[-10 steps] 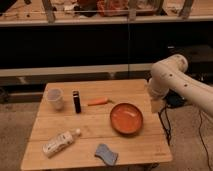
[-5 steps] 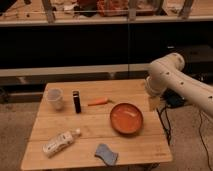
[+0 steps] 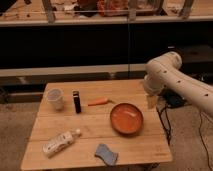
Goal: Knock the eraser over
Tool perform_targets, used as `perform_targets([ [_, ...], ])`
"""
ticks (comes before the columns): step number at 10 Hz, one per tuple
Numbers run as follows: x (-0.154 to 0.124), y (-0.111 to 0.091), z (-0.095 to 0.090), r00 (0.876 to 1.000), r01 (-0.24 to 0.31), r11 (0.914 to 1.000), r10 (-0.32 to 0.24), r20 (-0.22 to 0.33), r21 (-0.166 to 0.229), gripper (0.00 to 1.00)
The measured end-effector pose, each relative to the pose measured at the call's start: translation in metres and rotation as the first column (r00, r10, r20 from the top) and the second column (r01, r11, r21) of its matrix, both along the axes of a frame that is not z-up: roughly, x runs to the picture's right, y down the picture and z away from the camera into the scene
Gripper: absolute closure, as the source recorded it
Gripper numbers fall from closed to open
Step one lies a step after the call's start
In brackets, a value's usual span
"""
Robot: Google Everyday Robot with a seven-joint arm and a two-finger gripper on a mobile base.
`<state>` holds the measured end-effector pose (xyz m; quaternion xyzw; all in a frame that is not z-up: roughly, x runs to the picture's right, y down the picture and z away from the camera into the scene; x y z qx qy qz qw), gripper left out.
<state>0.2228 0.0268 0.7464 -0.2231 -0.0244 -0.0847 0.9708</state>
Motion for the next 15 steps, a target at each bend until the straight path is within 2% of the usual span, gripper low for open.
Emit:
perform_targets([
  [15,-0.022,-0.024,0.025,0.995,0.073,0.9968,-0.075,0.069,0.034,0.20],
])
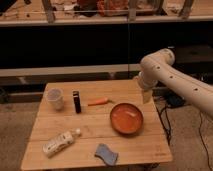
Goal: Knock the eraser over
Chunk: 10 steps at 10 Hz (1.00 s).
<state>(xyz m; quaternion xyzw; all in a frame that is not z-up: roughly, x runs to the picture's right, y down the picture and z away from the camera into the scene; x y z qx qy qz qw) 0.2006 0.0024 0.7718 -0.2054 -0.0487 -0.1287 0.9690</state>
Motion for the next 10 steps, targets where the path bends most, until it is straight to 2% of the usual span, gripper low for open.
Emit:
perform_targets([
  [10,-0.019,-0.014,0.015,0.998,0.053,0.9984,-0.053,0.043,0.021,0.20],
])
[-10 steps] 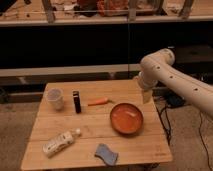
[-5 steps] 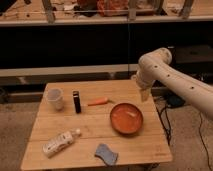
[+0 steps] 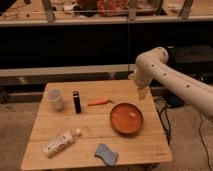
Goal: Knock the eraser over
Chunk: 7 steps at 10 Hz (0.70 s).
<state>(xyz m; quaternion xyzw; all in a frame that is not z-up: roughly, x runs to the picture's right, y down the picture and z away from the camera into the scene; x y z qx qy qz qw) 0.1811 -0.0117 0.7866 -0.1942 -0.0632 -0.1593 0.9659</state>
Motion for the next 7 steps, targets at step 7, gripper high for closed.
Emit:
perform_targets([
  [7,-0.020,-0.008,0.009,0.999,0.037,0.9992,-0.037,0.028,0.015,0.20],
])
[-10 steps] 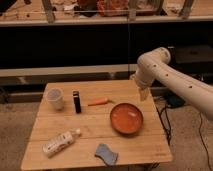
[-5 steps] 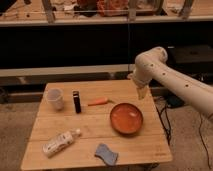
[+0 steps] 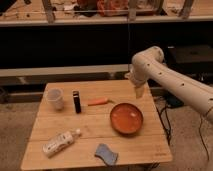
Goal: Knock the eraser over
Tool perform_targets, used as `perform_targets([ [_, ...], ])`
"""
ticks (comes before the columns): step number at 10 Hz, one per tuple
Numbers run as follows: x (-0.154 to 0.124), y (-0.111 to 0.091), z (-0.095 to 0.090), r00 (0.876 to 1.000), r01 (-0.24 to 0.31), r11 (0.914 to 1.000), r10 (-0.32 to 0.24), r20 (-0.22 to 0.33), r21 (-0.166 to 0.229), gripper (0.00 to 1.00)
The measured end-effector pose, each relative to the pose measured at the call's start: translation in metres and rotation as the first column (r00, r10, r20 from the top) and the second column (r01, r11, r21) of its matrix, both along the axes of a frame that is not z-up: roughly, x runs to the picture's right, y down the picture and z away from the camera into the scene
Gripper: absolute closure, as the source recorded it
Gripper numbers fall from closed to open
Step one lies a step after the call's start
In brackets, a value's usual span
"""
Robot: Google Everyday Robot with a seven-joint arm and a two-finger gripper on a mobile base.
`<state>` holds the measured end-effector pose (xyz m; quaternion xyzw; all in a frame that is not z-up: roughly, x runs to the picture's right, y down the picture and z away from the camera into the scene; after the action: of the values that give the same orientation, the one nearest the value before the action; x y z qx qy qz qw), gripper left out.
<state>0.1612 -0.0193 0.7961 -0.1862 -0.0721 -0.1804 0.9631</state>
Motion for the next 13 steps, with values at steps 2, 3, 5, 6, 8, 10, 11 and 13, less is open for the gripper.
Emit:
perform_targets([
  [2,-0.008,-0.002,0.003,1.000,0.012,0.9999,-0.012,0.009,0.003,0.20],
  [3,-0.009,-0.003,0.004,1.000,0.015,0.9999,-0.015,0.011,0.005,0.20],
  [5,-0.015,-0.005,0.007,1.000,0.025,0.9996,-0.025,0.018,0.009,0.20],
  [6,-0.021,-0.006,0.009,0.999,0.033,0.9994,-0.033,0.024,0.012,0.20],
  [8,-0.026,-0.008,0.010,0.999,0.039,0.9992,-0.039,0.028,0.014,0.20],
  [10,-0.029,-0.009,0.012,0.998,0.044,0.9989,-0.045,0.033,0.019,0.20],
  [11,-0.035,-0.010,0.013,0.998,0.051,0.9985,-0.052,0.038,0.022,0.20],
  [13,-0.043,-0.011,0.015,0.997,0.059,0.9979,-0.060,0.044,0.025,0.20],
])
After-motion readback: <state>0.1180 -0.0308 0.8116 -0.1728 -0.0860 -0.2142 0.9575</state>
